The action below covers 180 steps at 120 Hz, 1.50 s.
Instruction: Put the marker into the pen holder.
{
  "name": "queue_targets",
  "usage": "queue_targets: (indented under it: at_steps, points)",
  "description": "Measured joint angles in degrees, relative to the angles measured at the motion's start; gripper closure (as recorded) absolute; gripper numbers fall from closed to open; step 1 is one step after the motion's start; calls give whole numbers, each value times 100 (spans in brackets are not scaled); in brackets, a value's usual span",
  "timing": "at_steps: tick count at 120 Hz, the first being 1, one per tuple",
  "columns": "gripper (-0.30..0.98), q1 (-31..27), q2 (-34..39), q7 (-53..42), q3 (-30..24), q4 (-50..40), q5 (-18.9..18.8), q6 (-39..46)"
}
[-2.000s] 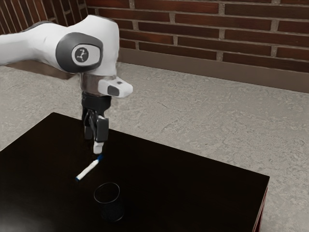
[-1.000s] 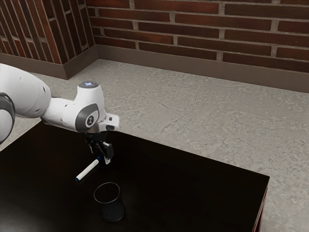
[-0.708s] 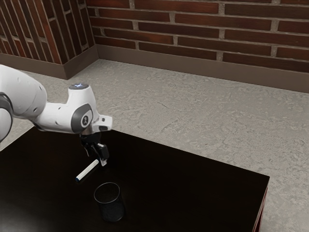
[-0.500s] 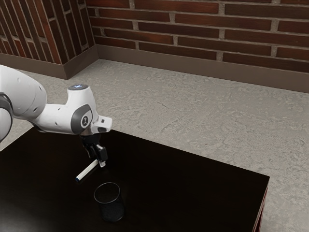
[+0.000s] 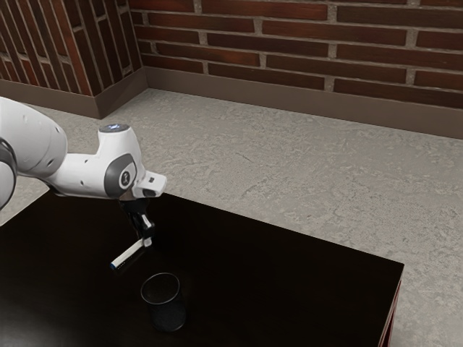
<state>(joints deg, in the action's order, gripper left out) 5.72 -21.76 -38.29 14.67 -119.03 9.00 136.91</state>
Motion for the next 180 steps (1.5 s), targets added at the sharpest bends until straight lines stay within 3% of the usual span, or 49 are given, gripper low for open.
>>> queue_targets:
  at_steps: [21,41,59,80,114,161,180]
  points:
    - [75,3,289,-52,-2,29,-61,-39]
    - [78,3,1660,-28,-464,-224,-133,-328]
    - [79,64,3089,43,-1042,-1115,-149,-642]
    - [79,20,3880,180,-1682,-1967,-59,-814]
    - [79,19,4031,339,-2156,-2071,226,-921]
    - [79,3,3902,460,-2155,-2474,341,-801]
    - [45,2,3924,417,-2103,-2550,413,-805]
